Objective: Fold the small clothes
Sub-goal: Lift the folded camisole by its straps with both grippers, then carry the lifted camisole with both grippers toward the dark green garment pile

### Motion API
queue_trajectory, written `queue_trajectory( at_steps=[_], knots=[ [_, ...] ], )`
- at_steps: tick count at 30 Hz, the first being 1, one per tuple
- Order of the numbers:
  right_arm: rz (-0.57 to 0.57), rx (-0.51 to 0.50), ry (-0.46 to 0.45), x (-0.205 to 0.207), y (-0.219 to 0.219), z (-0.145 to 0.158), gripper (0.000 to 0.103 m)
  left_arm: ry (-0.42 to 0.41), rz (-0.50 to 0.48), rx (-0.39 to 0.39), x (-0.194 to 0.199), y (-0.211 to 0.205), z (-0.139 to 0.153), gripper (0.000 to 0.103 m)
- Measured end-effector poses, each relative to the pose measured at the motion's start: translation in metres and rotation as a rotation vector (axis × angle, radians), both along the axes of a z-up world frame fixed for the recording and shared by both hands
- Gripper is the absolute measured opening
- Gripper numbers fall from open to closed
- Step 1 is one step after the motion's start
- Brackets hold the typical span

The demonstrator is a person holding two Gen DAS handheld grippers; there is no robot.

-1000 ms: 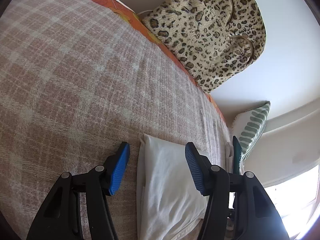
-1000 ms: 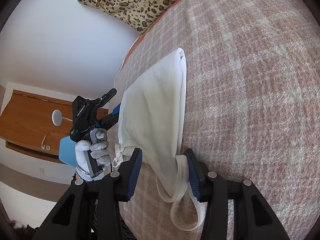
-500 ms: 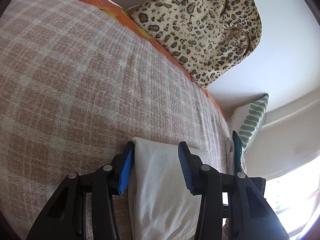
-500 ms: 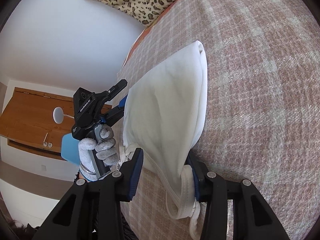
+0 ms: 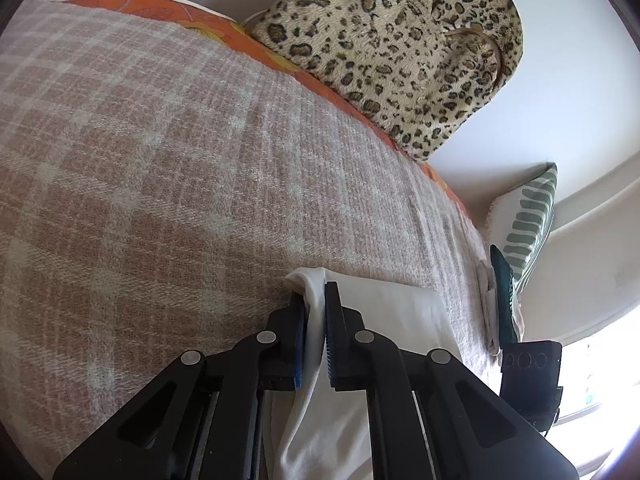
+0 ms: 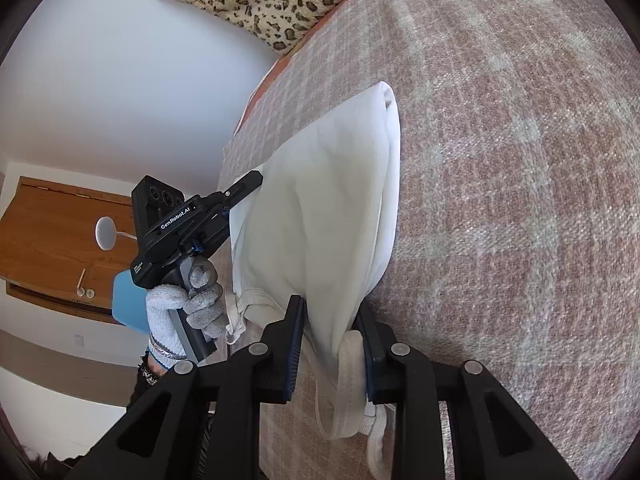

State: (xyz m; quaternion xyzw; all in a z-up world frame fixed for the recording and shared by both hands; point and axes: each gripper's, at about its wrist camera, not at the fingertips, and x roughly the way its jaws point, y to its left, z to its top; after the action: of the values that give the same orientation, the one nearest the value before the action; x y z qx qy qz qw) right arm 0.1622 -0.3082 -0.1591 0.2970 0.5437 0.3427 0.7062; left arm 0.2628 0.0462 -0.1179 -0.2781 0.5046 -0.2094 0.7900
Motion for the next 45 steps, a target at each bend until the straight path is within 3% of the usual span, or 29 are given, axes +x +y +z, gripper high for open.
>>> queue_trajectory(
  at_steps=[9, 18, 26, 36, 45],
  knots=[
    [0.006, -0.236, -0.157, -0.009, 0.023, 0.021, 0.010, -0.116, -0.025, 0.164, -0.014, -0.019, 0.025, 0.005],
    [-0.011, -0.332, -0.282, -0.016, 0.034, 0.044, 0.008, -0.195, -0.049, 0.210, -0.033, -0.030, 0.051, 0.004],
    [-0.012, -0.363, -0.354, -0.032, 0.039, 0.060, 0.007, -0.283, -0.086, 0.259, -0.057, -0.047, 0.079, 0.004],
    [-0.050, -0.347, -0.406, -0.058, 0.016, 0.069, 0.007, -0.325, -0.099, 0.242, -0.074, -0.063, 0.097, 0.004],
    [-0.088, -0.328, -0.424, -0.074, -0.015, 0.073, 0.007, -0.347, -0.131, 0.228, -0.084, -0.106, 0.101, 0.004]
  ],
)
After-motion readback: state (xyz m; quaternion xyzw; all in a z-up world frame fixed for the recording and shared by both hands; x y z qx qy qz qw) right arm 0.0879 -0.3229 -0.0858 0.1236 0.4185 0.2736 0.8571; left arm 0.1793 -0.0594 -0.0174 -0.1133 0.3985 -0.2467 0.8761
